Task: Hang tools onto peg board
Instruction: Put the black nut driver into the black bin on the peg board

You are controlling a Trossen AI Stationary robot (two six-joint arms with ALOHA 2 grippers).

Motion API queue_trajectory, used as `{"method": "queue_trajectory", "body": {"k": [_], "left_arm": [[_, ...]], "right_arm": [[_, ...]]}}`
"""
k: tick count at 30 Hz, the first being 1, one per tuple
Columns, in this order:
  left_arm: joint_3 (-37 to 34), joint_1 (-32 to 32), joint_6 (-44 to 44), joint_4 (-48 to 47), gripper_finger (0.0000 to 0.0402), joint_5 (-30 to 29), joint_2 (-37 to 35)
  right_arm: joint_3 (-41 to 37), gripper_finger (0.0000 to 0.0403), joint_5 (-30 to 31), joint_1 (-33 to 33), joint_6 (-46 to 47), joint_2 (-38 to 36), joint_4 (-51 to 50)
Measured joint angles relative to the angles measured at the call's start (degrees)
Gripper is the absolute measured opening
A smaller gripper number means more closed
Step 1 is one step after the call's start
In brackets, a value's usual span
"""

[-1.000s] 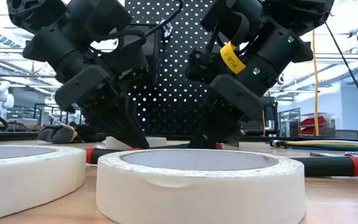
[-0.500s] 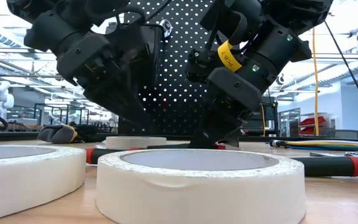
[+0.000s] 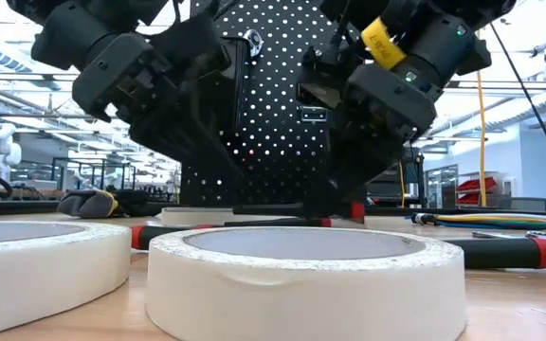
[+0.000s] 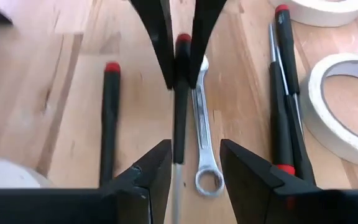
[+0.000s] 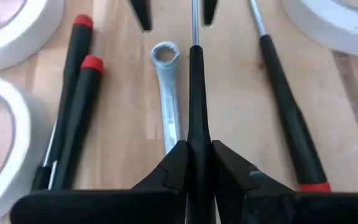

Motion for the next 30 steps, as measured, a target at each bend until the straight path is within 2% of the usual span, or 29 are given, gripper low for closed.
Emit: {"method": "queue_trajectory", "body": {"k": [7,11,14,22,30], "left_arm": [[1.1,0.41,4.48,-0.06,0.0138,-0.23,0.0],[1.1,1.04,4.05,-0.19,0.0138,4.02,0.0],[1.1,1.51,4.04,-0.73,0.0138,4.33,0.0],[1.1,2.01,3.99,-1.08,0.0138,5.08,0.0],[1.1,2.01,3.96,-1.07,0.0138,5.11,0.0]], "right_arm": [[0.04,0.0041,0.43,0.82,0.34,-0.04,2.34],[1.05,0.0041,0.96,0.88,0.41,-0.11,3.17],[3.02,0.0041,1.01,0.88,-0.65,-0.12,3.16],[8.72,0.0041,3.68,0.83,-3.53,-0.24,-3.87],[9.07,0.0041,3.87,0.69,-3.72,-0.24,-6.14]]}}
